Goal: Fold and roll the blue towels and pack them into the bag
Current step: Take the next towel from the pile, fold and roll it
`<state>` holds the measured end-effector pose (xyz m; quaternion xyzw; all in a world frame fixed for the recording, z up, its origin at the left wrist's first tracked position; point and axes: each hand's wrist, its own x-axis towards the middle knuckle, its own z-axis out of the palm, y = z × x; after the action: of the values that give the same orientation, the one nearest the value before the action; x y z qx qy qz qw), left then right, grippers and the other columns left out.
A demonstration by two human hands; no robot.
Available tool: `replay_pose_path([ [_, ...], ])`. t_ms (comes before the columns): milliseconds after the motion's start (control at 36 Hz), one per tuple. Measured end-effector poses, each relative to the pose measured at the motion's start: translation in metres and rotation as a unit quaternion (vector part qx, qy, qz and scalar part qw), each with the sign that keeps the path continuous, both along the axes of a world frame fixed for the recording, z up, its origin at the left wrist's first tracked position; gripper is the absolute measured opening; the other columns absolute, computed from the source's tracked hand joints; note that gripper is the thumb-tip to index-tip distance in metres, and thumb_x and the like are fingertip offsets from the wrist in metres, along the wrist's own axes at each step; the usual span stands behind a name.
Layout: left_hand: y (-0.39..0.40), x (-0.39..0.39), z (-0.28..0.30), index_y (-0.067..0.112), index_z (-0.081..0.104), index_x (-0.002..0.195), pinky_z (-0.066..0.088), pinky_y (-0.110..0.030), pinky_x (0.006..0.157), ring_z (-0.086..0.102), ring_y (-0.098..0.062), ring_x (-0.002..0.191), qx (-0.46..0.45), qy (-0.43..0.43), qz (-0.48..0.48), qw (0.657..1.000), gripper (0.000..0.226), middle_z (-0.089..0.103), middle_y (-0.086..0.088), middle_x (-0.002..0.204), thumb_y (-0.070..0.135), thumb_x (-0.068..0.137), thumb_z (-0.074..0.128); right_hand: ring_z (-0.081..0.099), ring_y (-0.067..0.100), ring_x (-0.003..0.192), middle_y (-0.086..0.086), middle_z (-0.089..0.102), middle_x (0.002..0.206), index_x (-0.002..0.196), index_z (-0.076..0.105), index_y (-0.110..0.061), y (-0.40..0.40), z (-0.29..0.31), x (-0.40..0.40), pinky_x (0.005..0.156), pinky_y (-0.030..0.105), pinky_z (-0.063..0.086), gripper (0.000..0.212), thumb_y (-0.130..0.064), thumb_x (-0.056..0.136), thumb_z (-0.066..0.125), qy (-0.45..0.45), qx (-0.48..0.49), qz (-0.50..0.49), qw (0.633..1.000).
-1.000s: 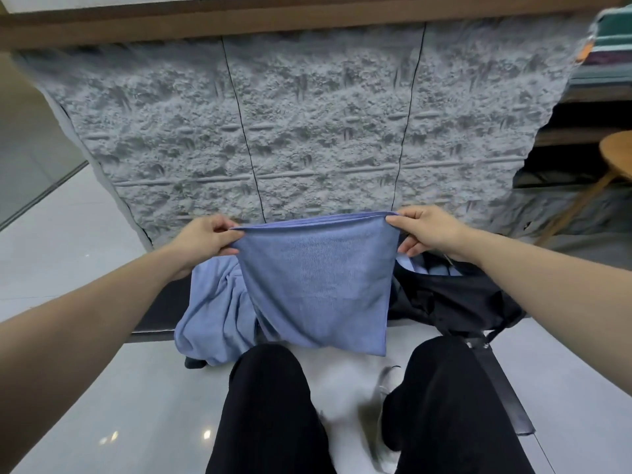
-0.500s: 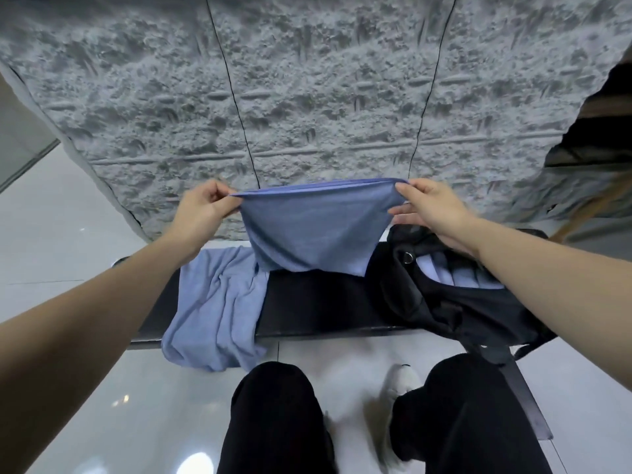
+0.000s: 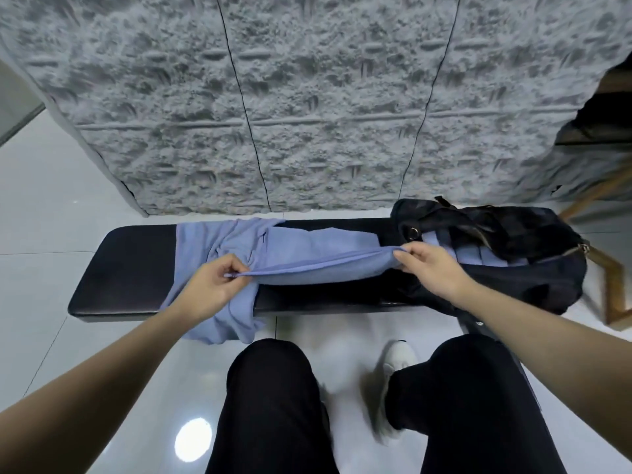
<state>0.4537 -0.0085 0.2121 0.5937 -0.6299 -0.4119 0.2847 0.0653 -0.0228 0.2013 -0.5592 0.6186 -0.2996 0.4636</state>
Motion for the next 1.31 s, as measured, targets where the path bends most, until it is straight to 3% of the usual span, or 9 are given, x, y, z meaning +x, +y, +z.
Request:
replay_pose_path([
  [83, 0.006, 0.006, -0.011, 0.015, 0.060, 0.077, 0.053, -0.036, 0.079, 0.056, -0.018, 0.074, 0.028, 0.013, 0.023, 0.999, 0.018, 0.059, -0.015, 0.075, 0.007, 0.093, 0.063, 0.071, 0.019, 0.083, 0.009, 0.068, 0.089, 0.092, 0.066, -0.016, 0.011, -0.005, 0.007, 0.089, 0.040, 0.057, 0.013, -0.021, 0.099, 0.056, -0.019, 0.021, 0.003, 1.000],
  [222, 0.009, 0.005, -0.015, 0.001, 0.055, 0.089, 0.061, -0.041, 0.074, 0.051, -0.020, 0.076, 0.057, 0.053, 0.055, 0.995, 0.012, 0.051, -0.006, 0.075, 0.009, 0.095, 0.060, 0.069, 0.026, 0.067, 0.008, 0.062, 0.077, 0.101, 0.065, -0.012, 0.021, -0.007, 0.013, 0.063, 0.038, 0.059, 0.017, -0.027, 0.098, 0.057, -0.036, 0.052, -0.009, 0.998],
  [333, 0.011, -0.001, -0.016, 0.004, 0.055, 0.091, 0.055, -0.030, 0.058, 0.046, -0.018, 0.068, 0.038, 0.053, 0.076, 0.995, 0.010, 0.046, -0.010, 0.077, 0.011, 0.097, 0.057, 0.064, 0.016, 0.064, 0.002, 0.060, 0.075, 0.098, 0.066, -0.015, 0.029, -0.008, 0.017, 0.055, 0.032, 0.052, 0.016, -0.029, 0.098, 0.057, -0.022, 0.016, -0.022, 0.999],
  [417, 0.011, -0.004, -0.021, 0.014, 0.058, 0.088, 0.042, -0.024, 0.051, 0.044, -0.011, 0.054, 0.041, 0.056, 0.092, 0.993, 0.008, 0.049, -0.002, 0.071, 0.014, 0.096, 0.059, 0.053, 0.004, 0.059, -0.010, 0.057, 0.061, 0.094, 0.068, -0.020, 0.035, -0.014, 0.016, 0.055, 0.019, 0.045, 0.014, -0.029, 0.098, 0.057, 0.013, -0.008, -0.015, 1.000],
  [528, 0.007, -0.005, -0.031, 0.015, 0.063, 0.091, 0.039, -0.027, 0.067, 0.047, -0.011, 0.064, 0.045, 0.045, 0.091, 0.994, 0.007, 0.055, -0.001, 0.073, 0.021, 0.094, 0.063, 0.048, -0.005, 0.056, -0.023, 0.055, 0.057, 0.091, 0.067, -0.022, 0.039, -0.021, 0.013, 0.058, 0.010, 0.039, 0.013, -0.028, 0.098, 0.058, 0.019, -0.009, -0.023, 0.999],
  [722, -0.023, -0.024, -0.035, 0.017, 0.070, 0.094, 0.045, -0.016, 0.078, 0.061, 0.001, 0.081, 0.050, 0.074, 0.136, 0.987, 0.009, 0.069, 0.009, 0.088, 0.026, 0.092, 0.067, 0.050, 0.003, 0.066, -0.010, 0.059, 0.076, 0.097, 0.067, -0.023, 0.030, -0.031, 0.013, 0.069, 0.022, 0.043, 0.016, -0.032, 0.099, 0.054, 0.014, 0.005, -0.047, 0.999],
  [972, -0.092, -0.031, -0.071, 0.004, 0.064, 0.089, 0.043, -0.036, 0.075, 0.054, -0.017, 0.079, 0.129, 0.107, 0.202, 0.965, 0.048, 0.057, -0.003, 0.084, 0.050, 0.075, 0.069, 0.055, 0.006, 0.073, -0.012, 0.062, 0.080, 0.096, 0.066, -0.020, -0.010, -0.056, 0.032, 0.068, 0.023, 0.043, 0.019, -0.031, 0.100, 0.051, -0.050, 0.016, -0.143, 0.988],
  [1083, -0.120, -0.036, -0.087, 0.017, 0.058, 0.079, 0.040, -0.032, 0.068, 0.052, -0.018, 0.078, 0.152, 0.086, 0.207, 0.963, 0.024, 0.053, -0.006, 0.081, 0.037, 0.089, 0.066, 0.060, 0.012, 0.086, -0.003, 0.067, 0.094, 0.099, 0.066, -0.019, -0.030, -0.068, 0.042, 0.080, 0.031, 0.049, 0.020, -0.033, 0.100, 0.051, -0.028, 0.029, -0.170, 0.985],
  [1306, -0.156, -0.046, -0.113, 0.019, 0.047, 0.074, 0.038, -0.030, 0.062, 0.050, -0.021, 0.076, 0.212, 0.095, 0.232, 0.944, 0.027, 0.052, -0.006, 0.080, 0.028, 0.094, 0.063, 0.055, 0.015, 0.085, -0.002, 0.063, 0.091, 0.105, 0.064, -0.017, -0.075, -0.090, 0.050, 0.079, 0.031, 0.044, 0.024, -0.035, 0.099, 0.050, 0.001, 0.092, -0.162, 0.982],
])
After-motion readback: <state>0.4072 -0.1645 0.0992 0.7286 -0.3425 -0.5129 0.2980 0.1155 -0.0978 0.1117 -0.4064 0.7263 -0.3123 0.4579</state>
